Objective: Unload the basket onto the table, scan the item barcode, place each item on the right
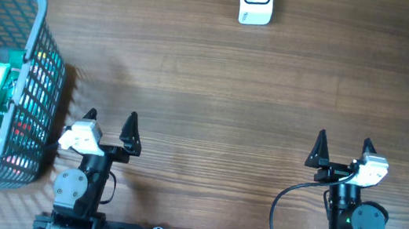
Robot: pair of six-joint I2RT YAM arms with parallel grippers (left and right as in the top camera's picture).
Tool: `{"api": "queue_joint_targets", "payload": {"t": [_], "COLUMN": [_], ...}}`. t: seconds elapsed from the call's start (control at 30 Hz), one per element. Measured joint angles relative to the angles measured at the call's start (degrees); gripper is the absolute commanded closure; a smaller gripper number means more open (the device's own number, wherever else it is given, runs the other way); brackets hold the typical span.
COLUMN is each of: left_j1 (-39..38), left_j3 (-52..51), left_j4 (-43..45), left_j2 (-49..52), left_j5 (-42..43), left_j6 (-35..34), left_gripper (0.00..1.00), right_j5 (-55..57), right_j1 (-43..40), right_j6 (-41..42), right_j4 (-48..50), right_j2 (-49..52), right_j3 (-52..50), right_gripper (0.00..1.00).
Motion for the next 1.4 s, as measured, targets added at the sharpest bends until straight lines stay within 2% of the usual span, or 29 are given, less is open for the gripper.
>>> {"api": "queue_joint_targets", "payload": {"t": [0.73, 1.0, 1.1, 1.4], "left_j1": [0.0, 0.0, 0.0, 0.0], "left_j3": [0.0, 0.5, 2.7, 17.7], "left_j4": [0.2, 4.0, 3.8, 4.2], "left_j2": [0.0, 0.0, 0.0, 1.4], "left_j5": [0.3, 10.6, 11.9, 13.3], "left_j6": [0.0, -1.2, -2.4, -3.3], "left_gripper": [0.0, 0.0, 0.0, 0.0], "right_j5": [0.0, 0.0, 0.0, 0.0], "right_j1": [0.0, 0.0, 0.0, 0.0], "right_j6": [0.0, 0.0, 0.0, 0.0], "right_j4": [0.0, 0.0, 0.0, 0.0], "right_j2": [0.0, 0.0, 0.0, 0.0], "right_j3": [0.0, 0.0, 0.0, 0.0], "right_gripper": [0.0, 0.0, 0.0, 0.0]}}
